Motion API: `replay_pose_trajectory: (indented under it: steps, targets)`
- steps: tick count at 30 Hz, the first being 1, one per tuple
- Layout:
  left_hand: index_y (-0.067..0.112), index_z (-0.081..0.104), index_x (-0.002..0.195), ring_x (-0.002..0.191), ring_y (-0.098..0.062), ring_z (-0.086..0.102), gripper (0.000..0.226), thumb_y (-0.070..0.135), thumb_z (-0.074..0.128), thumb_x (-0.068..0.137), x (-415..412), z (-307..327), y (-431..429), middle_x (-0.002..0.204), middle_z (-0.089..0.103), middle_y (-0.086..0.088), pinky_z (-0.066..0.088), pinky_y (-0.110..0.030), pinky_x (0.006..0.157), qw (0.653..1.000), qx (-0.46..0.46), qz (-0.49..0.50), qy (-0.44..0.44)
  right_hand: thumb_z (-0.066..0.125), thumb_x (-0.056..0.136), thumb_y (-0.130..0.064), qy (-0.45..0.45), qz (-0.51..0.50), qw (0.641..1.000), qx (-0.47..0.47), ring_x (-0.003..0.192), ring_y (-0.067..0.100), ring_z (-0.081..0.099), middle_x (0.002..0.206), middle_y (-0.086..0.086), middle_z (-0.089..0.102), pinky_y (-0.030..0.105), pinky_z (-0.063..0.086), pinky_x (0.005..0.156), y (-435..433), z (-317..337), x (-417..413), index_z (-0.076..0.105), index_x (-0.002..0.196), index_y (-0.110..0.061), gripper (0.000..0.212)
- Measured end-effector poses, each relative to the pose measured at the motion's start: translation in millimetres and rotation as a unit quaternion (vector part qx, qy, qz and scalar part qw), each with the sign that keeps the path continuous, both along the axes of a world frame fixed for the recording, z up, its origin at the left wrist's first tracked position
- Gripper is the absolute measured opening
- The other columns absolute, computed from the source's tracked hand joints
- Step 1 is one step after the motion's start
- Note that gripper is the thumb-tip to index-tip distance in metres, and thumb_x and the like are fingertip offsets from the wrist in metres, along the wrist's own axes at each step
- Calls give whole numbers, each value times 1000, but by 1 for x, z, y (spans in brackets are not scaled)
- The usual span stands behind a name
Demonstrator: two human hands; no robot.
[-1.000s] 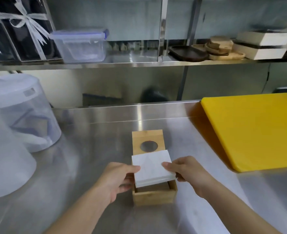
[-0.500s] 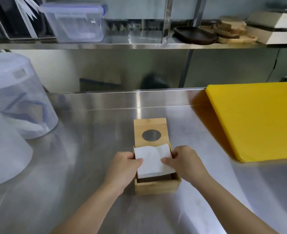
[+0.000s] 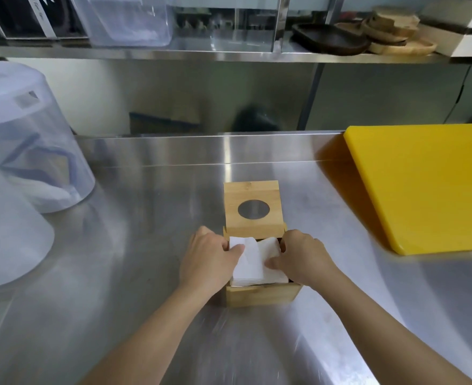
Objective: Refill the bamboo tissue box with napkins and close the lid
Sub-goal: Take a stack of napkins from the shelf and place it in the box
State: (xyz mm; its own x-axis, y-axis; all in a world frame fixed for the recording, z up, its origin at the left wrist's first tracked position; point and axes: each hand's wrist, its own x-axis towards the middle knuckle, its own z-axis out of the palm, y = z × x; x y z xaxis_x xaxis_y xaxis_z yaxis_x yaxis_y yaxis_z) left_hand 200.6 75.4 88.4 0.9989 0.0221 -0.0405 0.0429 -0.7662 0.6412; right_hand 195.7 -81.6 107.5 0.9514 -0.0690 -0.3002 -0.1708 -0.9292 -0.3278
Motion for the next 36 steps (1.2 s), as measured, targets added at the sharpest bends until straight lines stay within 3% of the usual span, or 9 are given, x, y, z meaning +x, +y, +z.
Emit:
replay_pose_trajectory:
  steps: [3, 7, 9, 17, 22, 27, 31, 34, 36]
  targets:
    - [11, 48, 55, 78, -18, 56, 40, 31, 59, 89, -4, -7, -8, 96, 49, 0, 44, -30, 63, 999, 23, -20, 12, 57, 83, -26, -25, 21, 998, -53, 75, 25, 46, 62, -4, 40, 27, 26, 72, 4, -14, 0, 34, 68, -17, 29]
    - [13, 57, 103, 102, -18, 53, 21, 30, 55, 92, -14, -13, -15, 123, 39, 4, 39, -26, 75, 992, 110, -43, -33, 53, 86, -28, -97, 44, 988, -113, 85, 26, 50, 76, 2, 51, 30, 19, 75, 5, -23, -9, 46, 95, -14, 18]
    - [17, 54, 114, 105, -19, 51, 25, 24, 57, 90, -17, -17, -16, 127, 36, 3, 38, -26, 78, 992, 110, -42, -56, 52, 87, -26, -111, 52, 983, -135, 78, 23, 43, 68, -1, 45, 31, 18, 75, 5, -26, -8, 39, 90, -15, 17]
    - [11, 67, 81, 80, -31, 60, 24, 10, 81, 62, -18, -27, -12, 94, 61, -10, 41, -37, 68, 981, 136, -62, -120, 47, 89, -23, -110, 92, 972, -186, 75, 21, 39, 56, -3, 28, 33, 15, 77, 8, -32, -6, 33, 83, -12, 19]
    - [14, 64, 72, 69, -22, 58, 22, 23, 44, 76, -22, -22, -12, 71, 62, 1, 34, -25, 66, 940, 117, -267, -177, 54, 84, -27, -120, 86, 972, -182, 72, 22, 38, 55, -5, 27, 33, 12, 73, 6, -30, -7, 29, 83, -12, 29]
    - [18, 71, 87, 83, -21, 54, 40, 36, 35, 86, -14, -18, -15, 84, 66, 1, 42, -31, 77, 932, 135, -326, -81, 77, 34, -14, -206, 93, 951, -212, 49, 19, 25, 42, -9, 9, 31, -5, 60, 5, -36, -14, 30, 58, -16, 53]
    - [19, 72, 78, 75, -22, 56, 28, 26, 45, 79, -12, -20, -19, 76, 65, 1, 36, -29, 76, 922, 168, -328, -118, 77, 38, -9, -255, 92, 929, -253, 49, 25, 46, 54, 2, 53, 32, 16, 63, -4, -37, -16, 55, 64, -11, 34]
    - [18, 67, 64, 63, -21, 57, 22, 23, 47, 71, -9, -21, -19, 62, 58, 3, 27, -26, 69, 916, 191, -319, -151, 65, 51, -10, -297, 197, 917, -179, 56, 23, 57, 58, -3, 60, 33, 19, 65, -18, -31, -8, 62, 64, -16, 14]
    - [17, 65, 73, 75, -21, 56, 17, 24, 51, 79, -8, -16, -18, 73, 59, 2, 25, -26, 73, 913, 203, -323, -143, 59, 52, -8, -264, 287, 912, -126, 60, 19, 59, 58, -6, 61, 33, 14, 62, -29, -30, -1, 64, 61, -19, 15]
